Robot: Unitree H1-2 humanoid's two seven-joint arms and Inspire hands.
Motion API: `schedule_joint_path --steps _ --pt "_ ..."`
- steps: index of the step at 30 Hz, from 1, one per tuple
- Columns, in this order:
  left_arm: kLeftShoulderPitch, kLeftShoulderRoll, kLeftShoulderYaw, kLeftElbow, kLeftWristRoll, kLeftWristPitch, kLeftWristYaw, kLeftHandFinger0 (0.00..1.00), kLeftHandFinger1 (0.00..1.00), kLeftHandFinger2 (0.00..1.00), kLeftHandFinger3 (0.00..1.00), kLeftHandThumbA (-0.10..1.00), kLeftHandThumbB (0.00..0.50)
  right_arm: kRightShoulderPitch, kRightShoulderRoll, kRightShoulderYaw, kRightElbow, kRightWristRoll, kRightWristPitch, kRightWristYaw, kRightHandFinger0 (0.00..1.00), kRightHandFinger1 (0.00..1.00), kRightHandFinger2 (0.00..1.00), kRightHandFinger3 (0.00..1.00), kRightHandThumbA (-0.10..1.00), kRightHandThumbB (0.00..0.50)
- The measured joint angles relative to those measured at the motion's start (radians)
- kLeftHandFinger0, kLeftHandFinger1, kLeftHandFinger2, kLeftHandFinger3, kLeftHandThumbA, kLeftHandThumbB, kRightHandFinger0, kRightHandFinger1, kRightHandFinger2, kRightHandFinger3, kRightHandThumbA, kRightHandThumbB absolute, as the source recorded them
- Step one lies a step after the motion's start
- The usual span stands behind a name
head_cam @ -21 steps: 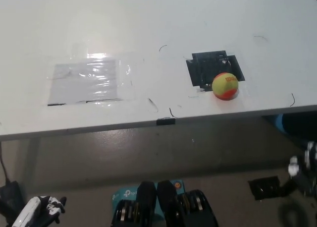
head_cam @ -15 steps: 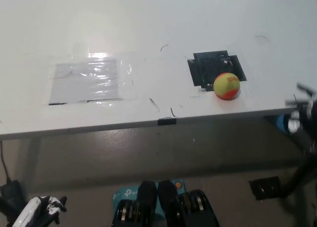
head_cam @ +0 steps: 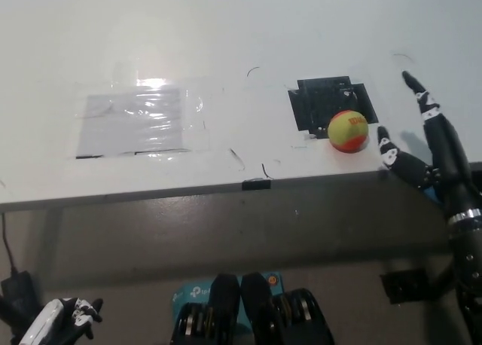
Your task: The robot uses right hand to squeeze a small tennis ball placed on the black area of the table
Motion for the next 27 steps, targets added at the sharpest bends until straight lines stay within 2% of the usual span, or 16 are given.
schedule_joint_path --steps 1,3,8,10,14,15,19,20,25,27 --pt "0.000 0.000 0.000 0.000 0.001 0.000 0.000 0.07 0.08 0.27 0.36 0.64 0.480 -0.008 -0.004 0.009 0.003 -0.009 0.020 0.010 1.00 1.00 1.00 1.00 0.54 0.369" --pt "-0.003 0.000 0.000 0.004 0.001 -0.001 0.000 0.07 0.08 0.26 0.35 0.63 0.471 -0.032 -0.007 0.026 0.019 -0.028 0.057 0.027 1.00 1.00 1.00 1.00 0.54 0.383" --pt "-0.007 0.001 0.000 0.008 0.004 -0.001 0.000 0.08 0.08 0.25 0.35 0.63 0.454 -0.094 -0.006 0.063 0.083 -0.077 0.120 0.044 1.00 1.00 1.00 1.00 0.69 0.411" --pt "-0.008 0.001 0.000 0.008 0.004 -0.001 0.000 0.09 0.09 0.27 0.35 0.63 0.463 -0.119 -0.004 0.076 0.115 -0.094 0.134 0.045 1.00 1.00 1.00 1.00 0.71 0.422" --pt "-0.009 0.001 0.000 0.008 0.003 -0.001 -0.001 0.05 0.05 0.23 0.32 0.63 0.472 -0.175 0.000 0.104 0.192 -0.127 0.151 0.045 1.00 1.00 1.00 1.00 0.69 0.418" --pt "-0.009 0.001 0.000 0.010 0.003 -0.001 -0.001 0.05 0.05 0.23 0.32 0.62 0.456 -0.191 0.002 0.110 0.218 -0.134 0.153 0.045 1.00 1.00 1.00 1.00 0.68 0.414" --pt "-0.014 0.002 0.000 0.015 0.003 -0.006 -0.006 0.08 0.07 0.24 0.37 0.64 0.448 -0.260 0.018 0.121 0.301 -0.151 0.158 0.043 1.00 1.00 1.00 1.00 0.67 0.405" --pt "-0.016 0.002 0.000 0.015 0.004 -0.006 -0.008 0.08 0.08 0.25 0.37 0.64 0.454 -0.277 0.022 0.124 0.325 -0.154 0.158 0.042 1.00 1.00 1.00 1.00 0.65 0.391" --pt "-0.032 0.005 -0.001 0.015 0.008 -0.007 -0.015 0.11 0.08 0.26 0.36 0.66 0.464 -0.321 0.054 0.132 0.415 -0.160 0.152 0.025 1.00 1.00 1.00 1.00 0.62 0.389" --pt "-0.036 0.006 -0.003 0.015 0.013 -0.007 -0.015 0.12 0.08 0.26 0.35 0.66 0.441 -0.322 0.066 0.136 0.451 -0.161 0.146 0.017 1.00 1.00 1.00 1.00 0.60 0.384"
